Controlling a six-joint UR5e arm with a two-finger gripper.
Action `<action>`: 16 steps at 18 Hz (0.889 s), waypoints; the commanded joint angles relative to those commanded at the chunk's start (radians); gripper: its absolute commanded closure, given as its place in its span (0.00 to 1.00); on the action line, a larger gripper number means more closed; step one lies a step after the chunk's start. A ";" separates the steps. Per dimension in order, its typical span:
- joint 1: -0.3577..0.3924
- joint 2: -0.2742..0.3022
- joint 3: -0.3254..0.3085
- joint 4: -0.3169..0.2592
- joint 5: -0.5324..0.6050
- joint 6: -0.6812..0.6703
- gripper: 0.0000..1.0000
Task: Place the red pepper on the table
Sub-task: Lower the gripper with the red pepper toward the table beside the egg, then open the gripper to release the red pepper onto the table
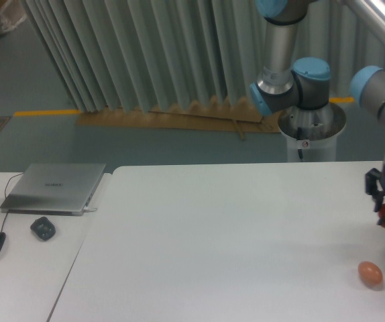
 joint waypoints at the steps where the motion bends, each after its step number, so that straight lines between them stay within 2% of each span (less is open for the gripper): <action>1: -0.011 -0.009 0.000 0.021 0.000 -0.066 0.67; 3: -0.048 -0.035 -0.006 0.127 -0.017 -0.224 0.67; 4: -0.063 -0.052 -0.030 0.205 -0.009 -0.302 0.67; 5: -0.072 -0.055 -0.052 0.242 0.003 -0.309 0.67; 10: -0.115 -0.081 -0.061 0.253 0.138 -0.327 0.67; 16: -0.149 -0.083 -0.081 0.255 0.155 -0.344 0.66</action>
